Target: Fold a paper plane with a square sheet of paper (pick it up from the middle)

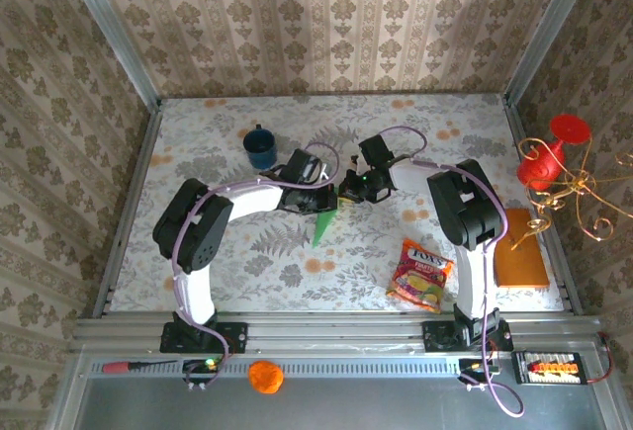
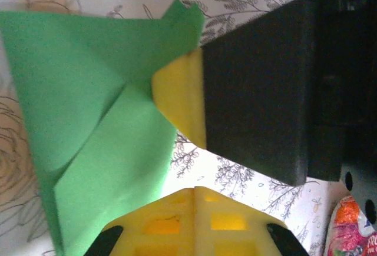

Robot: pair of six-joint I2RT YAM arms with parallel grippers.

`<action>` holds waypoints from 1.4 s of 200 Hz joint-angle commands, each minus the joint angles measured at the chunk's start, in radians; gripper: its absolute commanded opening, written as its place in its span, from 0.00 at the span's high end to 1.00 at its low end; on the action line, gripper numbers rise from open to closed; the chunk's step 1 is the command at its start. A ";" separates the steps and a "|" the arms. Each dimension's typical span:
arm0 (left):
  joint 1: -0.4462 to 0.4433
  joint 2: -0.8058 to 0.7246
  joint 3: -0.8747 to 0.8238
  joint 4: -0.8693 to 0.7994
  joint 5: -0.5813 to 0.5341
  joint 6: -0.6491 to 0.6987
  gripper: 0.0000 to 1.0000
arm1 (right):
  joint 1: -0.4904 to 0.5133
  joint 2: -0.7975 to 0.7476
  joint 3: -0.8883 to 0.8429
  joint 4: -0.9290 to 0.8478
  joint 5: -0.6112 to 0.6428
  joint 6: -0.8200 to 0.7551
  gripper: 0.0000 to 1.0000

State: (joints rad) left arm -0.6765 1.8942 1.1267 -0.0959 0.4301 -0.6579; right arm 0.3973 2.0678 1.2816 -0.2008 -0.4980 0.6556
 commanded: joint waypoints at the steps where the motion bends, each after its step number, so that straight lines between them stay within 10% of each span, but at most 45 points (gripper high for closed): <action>1: -0.007 0.039 0.020 0.000 0.032 0.015 0.99 | -0.003 0.044 0.006 -0.074 0.034 -0.020 0.99; 222: -0.044 -0.193 -0.406 0.077 0.030 -0.078 1.00 | -0.004 0.063 0.091 -0.186 0.073 -0.051 1.00; 280: 0.048 -0.444 -0.389 -0.017 -0.001 -0.058 0.83 | 0.015 -0.120 0.091 -0.205 0.011 -0.090 0.87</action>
State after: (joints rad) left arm -0.6834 1.5578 0.7231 -0.0372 0.4419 -0.7235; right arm 0.4026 2.0663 1.3670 -0.3565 -0.4828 0.5980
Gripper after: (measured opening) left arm 0.119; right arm 0.082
